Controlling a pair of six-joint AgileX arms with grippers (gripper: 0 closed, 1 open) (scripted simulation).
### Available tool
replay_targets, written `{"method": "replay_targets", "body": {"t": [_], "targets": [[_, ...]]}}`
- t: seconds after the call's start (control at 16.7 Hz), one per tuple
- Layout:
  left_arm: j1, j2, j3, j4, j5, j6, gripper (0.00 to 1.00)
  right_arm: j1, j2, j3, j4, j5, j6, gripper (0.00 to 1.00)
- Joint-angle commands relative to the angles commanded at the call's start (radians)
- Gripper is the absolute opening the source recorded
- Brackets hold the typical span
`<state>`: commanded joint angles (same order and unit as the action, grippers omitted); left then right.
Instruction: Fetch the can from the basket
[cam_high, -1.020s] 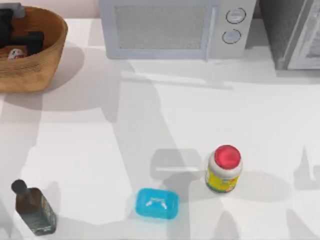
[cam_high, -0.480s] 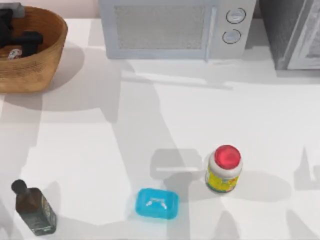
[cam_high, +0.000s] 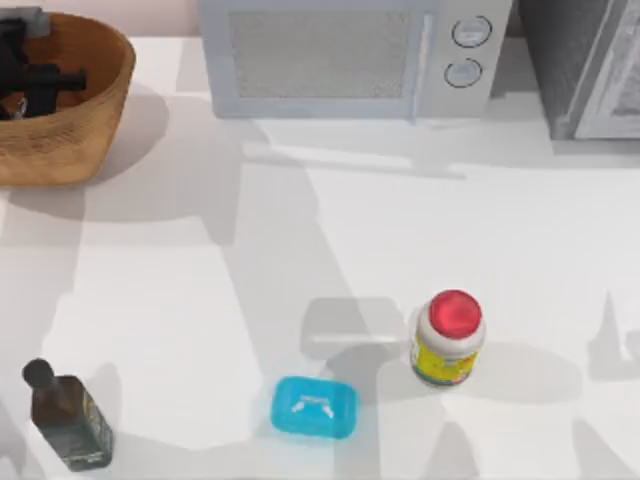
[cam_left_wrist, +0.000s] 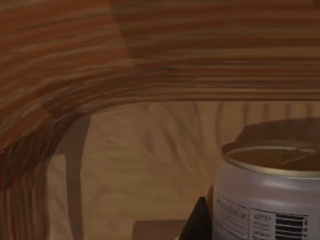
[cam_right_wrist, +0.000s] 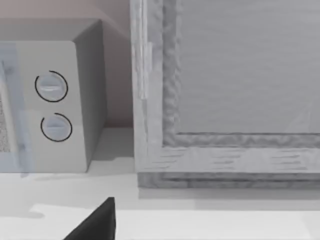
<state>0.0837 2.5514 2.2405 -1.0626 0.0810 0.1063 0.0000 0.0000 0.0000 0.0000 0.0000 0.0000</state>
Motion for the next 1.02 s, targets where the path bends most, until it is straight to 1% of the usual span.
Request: {"method": "replay_targets", "body": {"t": [0.06, 0.48, 0.54, 0.66, 0.84, 1.02], "targets": [[0.000, 0.000, 0.000, 0.000, 0.000, 0.000, 0.00, 0.000, 0.000, 0.000, 0.000, 0.000, 0.000, 1.00], [0.000, 0.000, 0.000, 0.000, 0.000, 0.000, 0.00, 0.000, 0.000, 0.000, 0.000, 0.000, 0.000, 1.00], [0.002, -0.038, 0.001, -0.003, -0.008, -0.001, 0.00, 0.000, 0.000, 0.000, 0.000, 0.000, 0.000, 1.00], [0.002, -0.045, -0.005, 0.000, -0.009, -0.002, 0.00, 0.000, 0.000, 0.000, 0.000, 0.000, 0.000, 1.00], [0.001, -0.109, -0.064, 0.029, -0.012, -0.005, 0.00, 0.000, 0.000, 0.000, 0.000, 0.000, 0.000, 1.00], [-0.002, -0.250, -0.193, 0.088, -0.017, -0.012, 0.00, 0.000, 0.000, 0.000, 0.000, 0.000, 0.000, 1.00]]}}
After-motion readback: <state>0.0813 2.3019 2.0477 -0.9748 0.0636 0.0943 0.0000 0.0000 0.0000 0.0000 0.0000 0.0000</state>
